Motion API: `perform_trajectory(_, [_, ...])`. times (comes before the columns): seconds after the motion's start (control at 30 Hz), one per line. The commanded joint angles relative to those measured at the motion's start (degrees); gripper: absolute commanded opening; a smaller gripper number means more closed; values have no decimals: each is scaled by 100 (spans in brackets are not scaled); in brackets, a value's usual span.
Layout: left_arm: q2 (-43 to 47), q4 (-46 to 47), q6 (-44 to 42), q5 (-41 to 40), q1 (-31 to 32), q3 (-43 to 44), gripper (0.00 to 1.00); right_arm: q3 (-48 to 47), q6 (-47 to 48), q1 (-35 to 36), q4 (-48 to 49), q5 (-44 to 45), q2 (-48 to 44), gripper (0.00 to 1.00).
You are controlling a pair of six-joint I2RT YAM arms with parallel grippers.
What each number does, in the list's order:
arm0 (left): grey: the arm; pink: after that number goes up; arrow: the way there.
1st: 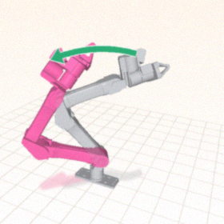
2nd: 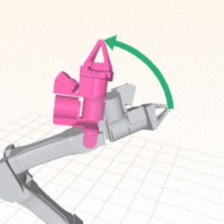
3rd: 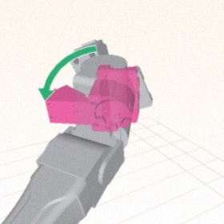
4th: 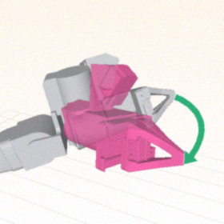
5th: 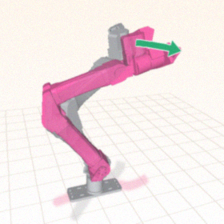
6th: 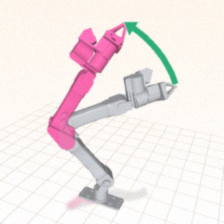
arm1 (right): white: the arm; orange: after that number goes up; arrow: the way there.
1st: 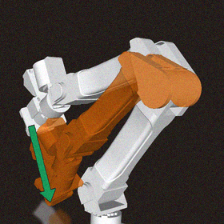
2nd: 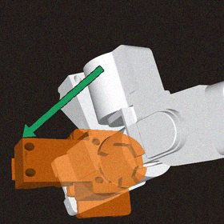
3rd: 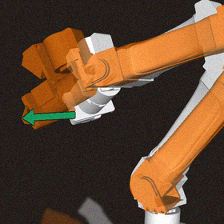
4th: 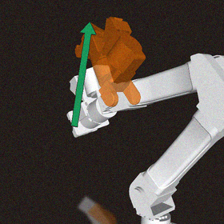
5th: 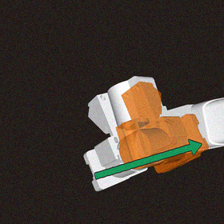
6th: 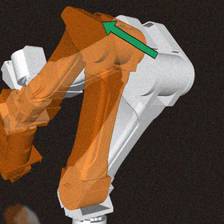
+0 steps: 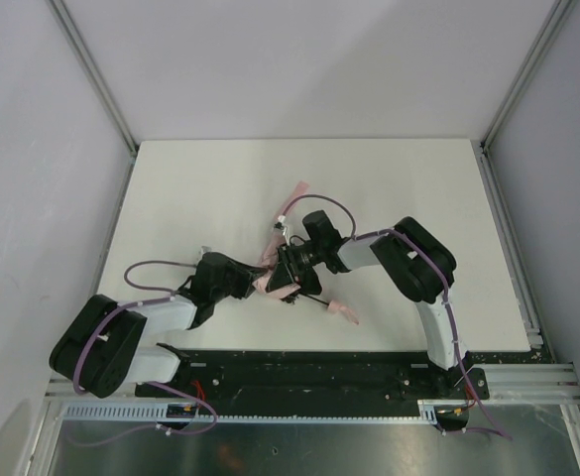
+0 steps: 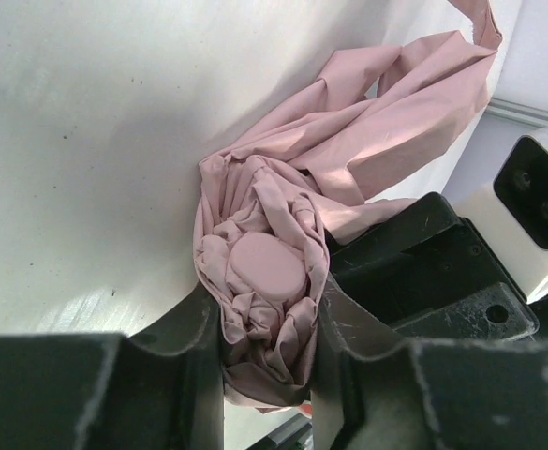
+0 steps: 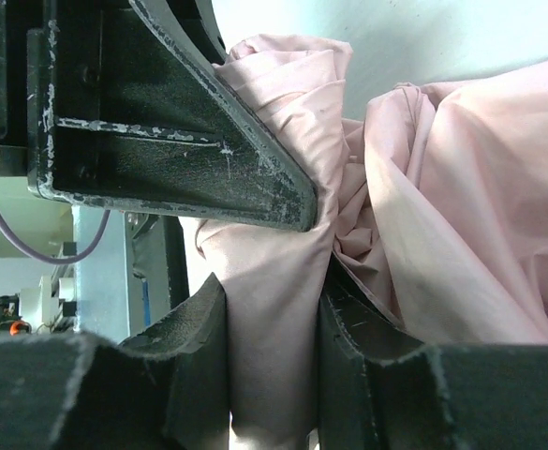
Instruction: Put away the umbrella
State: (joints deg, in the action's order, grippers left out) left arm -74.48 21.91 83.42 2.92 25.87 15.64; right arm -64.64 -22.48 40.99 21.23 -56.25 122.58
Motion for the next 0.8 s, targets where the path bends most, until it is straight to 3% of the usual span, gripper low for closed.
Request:
perform_trajectory(0.0, [-28,-415,-636,-627,-27,-190,14,111,-283,31,-1234,266,66,2])
perform_trajectory(0.1, [-155,-420,-706,-507,-35,-192,2,37,-171,18,-1330,601,-300,21])
perform_trajectory(0.23, [-303,-504,-714,-350,-33,-136,0,-103,273,-2,-1654,1103,-1015,53])
perform_trajectory(0.33, [-316,-943,-687,-203,-37,18,0,-117,935,32,-2122,1713,-1694,68])
perform_trajectory(0.53, [-204,-1782,-679,-251,-53,284,0,133,2500,690,-2790,3717,-2900,77])
perform_trajectory(0.77, [-415,-1957,-602,124,-214,330,0,1058,3804,2016,-1645,6347,-3297,77])
